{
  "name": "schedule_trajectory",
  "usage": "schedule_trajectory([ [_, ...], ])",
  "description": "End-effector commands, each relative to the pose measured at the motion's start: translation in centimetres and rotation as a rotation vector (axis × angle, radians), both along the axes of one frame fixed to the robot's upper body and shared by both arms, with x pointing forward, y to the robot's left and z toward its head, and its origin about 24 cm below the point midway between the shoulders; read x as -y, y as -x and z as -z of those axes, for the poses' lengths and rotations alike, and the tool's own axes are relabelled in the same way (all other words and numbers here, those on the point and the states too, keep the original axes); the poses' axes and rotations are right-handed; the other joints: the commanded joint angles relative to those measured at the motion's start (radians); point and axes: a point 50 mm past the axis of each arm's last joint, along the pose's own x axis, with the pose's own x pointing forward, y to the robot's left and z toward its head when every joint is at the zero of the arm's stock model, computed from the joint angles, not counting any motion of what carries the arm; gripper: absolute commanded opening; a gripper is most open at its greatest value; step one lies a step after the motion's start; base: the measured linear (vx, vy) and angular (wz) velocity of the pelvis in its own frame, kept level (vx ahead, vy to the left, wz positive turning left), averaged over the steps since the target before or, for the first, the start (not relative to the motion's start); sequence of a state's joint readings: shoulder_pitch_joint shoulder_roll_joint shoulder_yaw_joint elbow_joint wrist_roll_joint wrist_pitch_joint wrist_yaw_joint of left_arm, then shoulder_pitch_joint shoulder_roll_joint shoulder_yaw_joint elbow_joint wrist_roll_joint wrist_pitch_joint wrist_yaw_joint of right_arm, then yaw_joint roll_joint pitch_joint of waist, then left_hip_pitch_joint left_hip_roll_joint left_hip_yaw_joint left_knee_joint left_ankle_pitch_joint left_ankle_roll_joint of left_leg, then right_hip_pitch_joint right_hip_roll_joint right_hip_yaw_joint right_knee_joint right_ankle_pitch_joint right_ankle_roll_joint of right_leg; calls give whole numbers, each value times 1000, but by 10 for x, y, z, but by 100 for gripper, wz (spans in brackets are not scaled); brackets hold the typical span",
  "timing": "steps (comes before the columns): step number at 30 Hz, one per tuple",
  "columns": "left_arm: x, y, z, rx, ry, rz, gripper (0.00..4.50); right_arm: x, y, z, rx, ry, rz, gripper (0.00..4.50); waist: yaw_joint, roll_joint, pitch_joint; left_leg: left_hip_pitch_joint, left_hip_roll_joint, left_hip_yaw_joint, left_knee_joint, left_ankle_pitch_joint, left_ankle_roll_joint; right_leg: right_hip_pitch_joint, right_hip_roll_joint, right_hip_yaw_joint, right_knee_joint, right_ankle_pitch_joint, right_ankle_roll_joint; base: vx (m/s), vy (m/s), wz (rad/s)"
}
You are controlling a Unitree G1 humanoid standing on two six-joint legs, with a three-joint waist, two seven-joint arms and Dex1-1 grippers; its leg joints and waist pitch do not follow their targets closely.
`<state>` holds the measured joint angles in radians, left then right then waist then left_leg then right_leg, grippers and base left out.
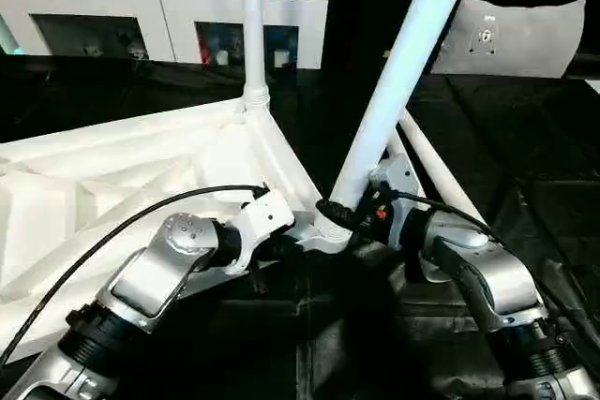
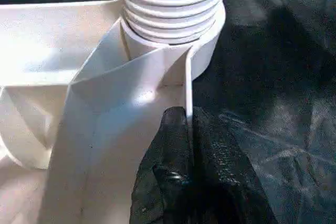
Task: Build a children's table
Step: Insert table leg to table base
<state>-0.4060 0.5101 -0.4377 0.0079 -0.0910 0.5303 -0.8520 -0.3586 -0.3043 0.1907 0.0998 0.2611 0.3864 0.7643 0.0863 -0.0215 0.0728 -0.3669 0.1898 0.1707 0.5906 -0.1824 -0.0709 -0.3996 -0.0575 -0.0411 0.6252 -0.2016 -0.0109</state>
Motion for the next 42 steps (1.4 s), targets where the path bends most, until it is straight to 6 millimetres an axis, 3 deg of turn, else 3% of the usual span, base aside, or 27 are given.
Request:
schedule_trajectory([
  [1,-12,2,10,2,-77,25,0,-1,11,24,-118,55,-69,190,-3,4,-56,9,33,-9,-73,-195,-3,42,-70,46,-84,-229,-159,0,0,0],
  [5,-10,10,8,34,-68,204,0,-2,17,28,-148,57,-169,190,-3,-2,-55,10,35,-10,-77,-223,-1,40,-71,47,-89,-261,-147,0,0,0],
  [7,-11,14,7,33,-69,286,0,-2,24,31,-177,64,-246,190,-1,2,-55,13,37,-11,-78,-235,-1,38,-72,48,-89,-269,-144,0,0,0],
  [10,-17,10,6,26,-92,281,0,-3,29,34,-201,69,-302,190,0,1,-53,16,39,-11,-82,-260,-15,35,-72,48,-87,-270,-156,0,0,0],
  [16,-31,4,8,12,-149,289,0,-4,37,42,-205,131,-375,190,0,-2,-52,22,40,-12,-87,-313,-30,33,-75,48,-93,-317,-148,0,0,0],
  [19,-35,0,8,10,-157,260,0,-5,37,44,-198,140,-366,190,0,-2,-50,33,40,-17,-92,-373,-43,32,-79,48,-103,-409,-136,0,0,0],
  [22,-37,-3,8,6,-158,234,0,-5,36,44,-185,138,-342,190,0,0,-56,29,42,-16,-93,-331,-39,37,-76,49,-97,-325,-154,0,0,0],
  [25,-39,-3,8,-2,-152,218,0,-5,34,46,-172,136,-305,190,-1,0,-56,29,41,-15,-93,-334,-39,38,-75,48,-96,-318,-162,0,0,0],
  [29,-40,-3,9,-19,-149,208,0,-6,33,47,-178,121,-283,190,-3,1,-51,34,40,-19,-95,-388,-44,31,-79,48,-109,-436,-135,0,0,0],
  [30,-40,-3,9,-25,-144,202,0,-7,33,47,-179,117,-275,190,-2,8,-48,34,39,-20,-96,-395,-45,29,-80,48,-110,-448,-131,0,0,0],
  [33,-37,0,9,-64,-83,146,0,-7,25,52,-182,112,-161,190,-6,7,-41,34,39,-24,-100,-426,-49,23,-80,48,-116,-498,-118,0,0,0],
  [36,-31,6,8,-84,-31,67,0,-7,17,57,-195,108,-4,190,-19,5,-37,29,38,-30,-105,-454,-59,23,-81,43,-117,-548,-108,0,0,0],
  [38,-24,9,5,-83,-1,12,0,-7,11,59,-199,96,80,190,-35,5,-29,37,35,-35,-103,-505,-60,15,-81,39,-129,-635,-81,0,0,0],
  [42,-1,13,-1,-77,59,-107,0,-12,-8,59,-191,82,266,190,-64,10,-26,28,33,-47,-107,-541,-63,20,-80,26,-135,-669,-63,0,0,0],
])
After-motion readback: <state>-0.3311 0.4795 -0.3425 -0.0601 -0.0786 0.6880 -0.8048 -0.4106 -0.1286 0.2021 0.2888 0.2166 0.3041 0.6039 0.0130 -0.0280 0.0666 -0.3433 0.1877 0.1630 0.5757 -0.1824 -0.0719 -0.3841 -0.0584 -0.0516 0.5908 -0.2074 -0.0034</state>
